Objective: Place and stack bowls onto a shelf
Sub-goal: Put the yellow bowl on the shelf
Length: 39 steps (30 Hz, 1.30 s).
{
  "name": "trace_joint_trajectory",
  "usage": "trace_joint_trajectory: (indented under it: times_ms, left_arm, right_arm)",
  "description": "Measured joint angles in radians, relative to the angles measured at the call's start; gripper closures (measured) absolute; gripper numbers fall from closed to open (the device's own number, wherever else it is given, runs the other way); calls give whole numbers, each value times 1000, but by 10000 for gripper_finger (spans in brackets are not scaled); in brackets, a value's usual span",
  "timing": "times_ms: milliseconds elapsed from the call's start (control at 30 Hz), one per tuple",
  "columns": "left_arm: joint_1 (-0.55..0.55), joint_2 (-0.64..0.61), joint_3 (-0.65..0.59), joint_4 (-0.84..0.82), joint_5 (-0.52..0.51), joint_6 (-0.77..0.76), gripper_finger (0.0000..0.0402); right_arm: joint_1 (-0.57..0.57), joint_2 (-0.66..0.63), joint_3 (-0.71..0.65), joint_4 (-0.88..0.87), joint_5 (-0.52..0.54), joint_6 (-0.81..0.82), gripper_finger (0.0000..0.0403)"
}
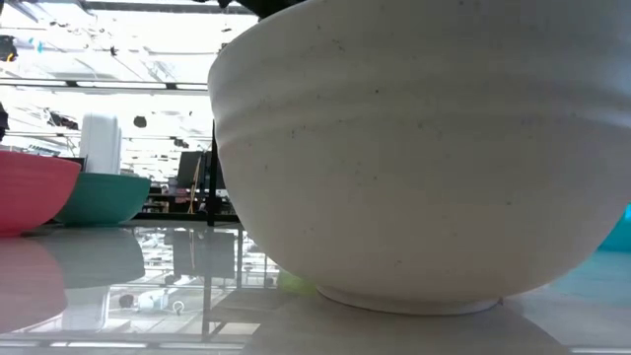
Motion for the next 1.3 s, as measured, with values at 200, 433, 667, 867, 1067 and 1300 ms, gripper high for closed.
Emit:
trace_joint_trajectory:
  times_ms: [200,433,667,867,1067,1300]
  left_arm:
    - [-4,12,5,24,2,-19,229]
    - [-5,16,5,21,5,-19,229]
    - [-24,16,5,-26,6,-22,229]
    - [-41,7,4,-92,-5,-69,229]
    - [-28,-66,4,-251,4,-235,229]
    - [5,-161,4,-524,-15,-313,229]
  right_arm:
    - [2,0,0,2,6,4,376]
    - [15,0,0,-20,68,-38,375]
    - [-130,1,0,-114,9,29,376]
    - [-308,33,0,-257,-293,231,375]
    - [-336,117,8,-273,-386,249,368]
    - [-317,212,70,-353,-384,275,359]
